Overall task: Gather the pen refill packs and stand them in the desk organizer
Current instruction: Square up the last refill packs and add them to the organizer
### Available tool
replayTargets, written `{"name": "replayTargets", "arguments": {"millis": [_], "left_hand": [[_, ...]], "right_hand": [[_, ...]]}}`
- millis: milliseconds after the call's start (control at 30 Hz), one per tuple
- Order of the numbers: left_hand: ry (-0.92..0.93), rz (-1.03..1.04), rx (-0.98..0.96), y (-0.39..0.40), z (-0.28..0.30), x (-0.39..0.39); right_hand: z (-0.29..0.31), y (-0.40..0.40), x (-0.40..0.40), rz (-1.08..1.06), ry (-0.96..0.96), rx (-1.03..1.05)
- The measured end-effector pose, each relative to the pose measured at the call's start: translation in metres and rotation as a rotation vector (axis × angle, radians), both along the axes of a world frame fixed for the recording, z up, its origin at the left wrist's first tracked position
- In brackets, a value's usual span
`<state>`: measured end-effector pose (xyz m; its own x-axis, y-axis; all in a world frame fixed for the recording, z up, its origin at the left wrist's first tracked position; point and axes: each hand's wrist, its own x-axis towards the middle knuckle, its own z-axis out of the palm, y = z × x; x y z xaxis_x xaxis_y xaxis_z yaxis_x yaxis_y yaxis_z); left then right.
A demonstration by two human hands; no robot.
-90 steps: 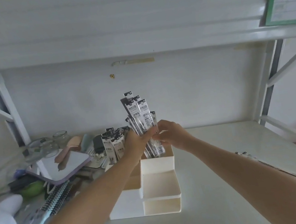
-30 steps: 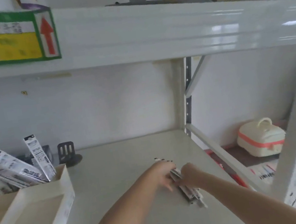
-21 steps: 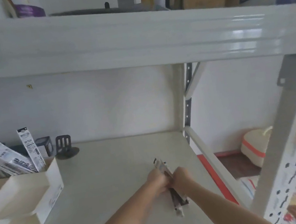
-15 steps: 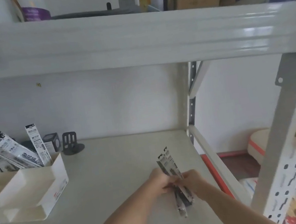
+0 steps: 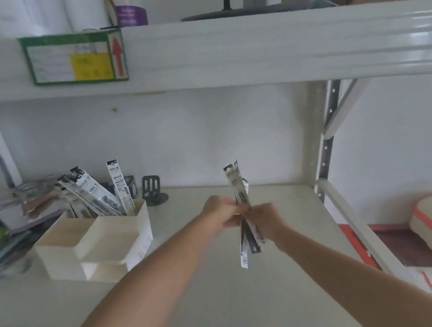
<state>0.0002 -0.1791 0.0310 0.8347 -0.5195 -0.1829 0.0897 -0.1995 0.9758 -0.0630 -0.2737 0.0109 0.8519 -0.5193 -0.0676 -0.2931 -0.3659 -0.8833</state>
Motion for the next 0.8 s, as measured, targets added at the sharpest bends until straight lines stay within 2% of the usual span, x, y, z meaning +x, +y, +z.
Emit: {"name": "replayTargets", "arguments": {"millis": [233,400,600,800], "left_hand": [[-0.232,0.034,-0.027,0.121,0.056,0.063],[-0.338,-0.025,-0.1,0.216,0.074,0.11],[-0.428,-0.025,-0.125,0.299,0.055,0.144],[-0.565,-0.002,-0.049,0.325,0.033,0.173]], "right_hand": [[0.052,0.115,0.057,0.251,-0.124,-0.3],[0.075,0.185,0.104,0.355,-0.271,-0.131],[0.07,0.25,0.14,0.319,-0.293,-0.196],[0.048,0.281,0.165,0.18,-0.249,-0.254]]}}
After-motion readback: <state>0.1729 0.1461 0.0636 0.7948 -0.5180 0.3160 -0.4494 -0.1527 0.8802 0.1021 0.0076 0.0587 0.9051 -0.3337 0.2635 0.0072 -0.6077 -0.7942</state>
